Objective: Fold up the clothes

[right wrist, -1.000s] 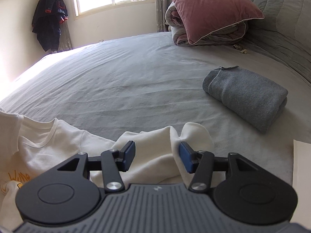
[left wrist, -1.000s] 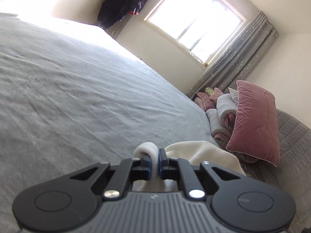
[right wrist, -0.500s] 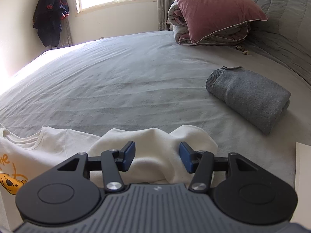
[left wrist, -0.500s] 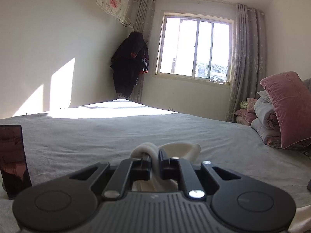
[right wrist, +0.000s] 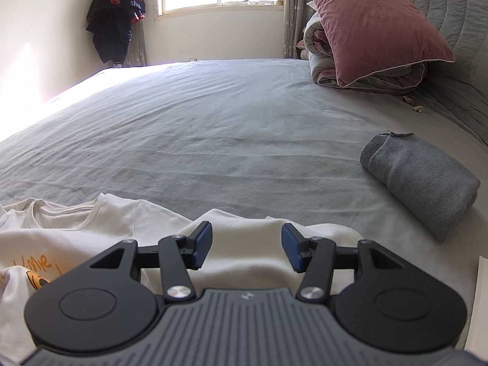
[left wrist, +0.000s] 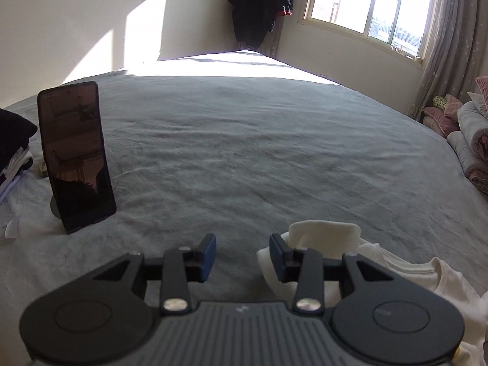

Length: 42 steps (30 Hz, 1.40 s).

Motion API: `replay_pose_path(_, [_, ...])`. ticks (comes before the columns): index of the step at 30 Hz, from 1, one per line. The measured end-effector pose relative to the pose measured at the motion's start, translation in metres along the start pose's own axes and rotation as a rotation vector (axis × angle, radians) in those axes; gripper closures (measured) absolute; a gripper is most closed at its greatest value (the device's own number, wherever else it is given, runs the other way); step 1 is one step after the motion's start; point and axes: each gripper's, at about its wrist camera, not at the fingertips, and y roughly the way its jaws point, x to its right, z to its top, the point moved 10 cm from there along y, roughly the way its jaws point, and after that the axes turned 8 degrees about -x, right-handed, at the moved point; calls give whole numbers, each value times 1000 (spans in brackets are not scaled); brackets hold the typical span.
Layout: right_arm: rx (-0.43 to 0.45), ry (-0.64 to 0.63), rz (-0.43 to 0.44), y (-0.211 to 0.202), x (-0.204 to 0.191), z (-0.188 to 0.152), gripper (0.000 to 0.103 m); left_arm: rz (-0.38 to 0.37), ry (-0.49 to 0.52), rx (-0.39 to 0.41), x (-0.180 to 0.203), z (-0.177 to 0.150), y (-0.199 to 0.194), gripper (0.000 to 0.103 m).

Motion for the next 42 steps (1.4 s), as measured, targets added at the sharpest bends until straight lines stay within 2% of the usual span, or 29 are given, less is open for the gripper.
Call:
replay_pose_path(3, [-17,-37,72,8,-18,10,48,-75,31,11,11,16,-6,56])
replay_pose_path(6, [-40,-77,147,23,-38,19,48,-180,140,-23,44,23,-5,50])
replay_pose_path(9, [-91,-131,191,46,-57,23,48,-245,267,-49,81,25,2,42])
replay_pose_path(10, [-115,-151,204,54,-63,23,48,-264,310,-70,94,24,7,39])
replay_pose_path(12, [-157,-173,217,67,-70,21,48,-294,388,-109,117,22,19,39])
replay_pose_path(15, [-202,-181,213,84,-72,22,48,-284,490,-145,136,16,45,39])
replay_pose_path(17, [-229,-174,213,92,-69,21,48,-270,510,-191,134,8,64,39])
replay_pose_path(20, [-276,-181,192,102,-62,14,48,-219,457,-258,110,-6,88,41])
replay_pose_path(26, [-261,-218,189,103,-54,1,55,-260,485,-230,80,-30,86,43])
replay_pose_path(27, [-260,-228,189,101,-55,0,58,-260,489,-237,81,-31,85,44])
replay_pose_path(28, [-259,-241,195,99,-58,-2,70,-261,488,-247,82,-32,85,48])
replay_pose_path(29, [-258,-254,199,97,-61,-3,83,-262,488,-256,83,-32,85,57])
replay_pose_path(30, [-254,-267,191,94,-63,-4,90,-272,466,-268,84,-31,86,63])
replay_pose_path(31, [-248,-281,178,92,-65,-6,97,-285,437,-280,84,-31,86,81])
replay_pose_path(32, [-235,-289,161,89,-66,-7,99,-298,412,-277,86,-29,84,93])
replay_pose_path(34, [-203,-287,141,80,-66,-7,100,-315,385,-245,90,-26,78,94])
replay_pose_path(37, [-144,-254,126,63,-62,-3,101,-327,407,-171,99,-22,62,95])
replay_pose_path(42, [-9,-236,95,28,-49,19,101,-388,373,-42,115,0,34,95])
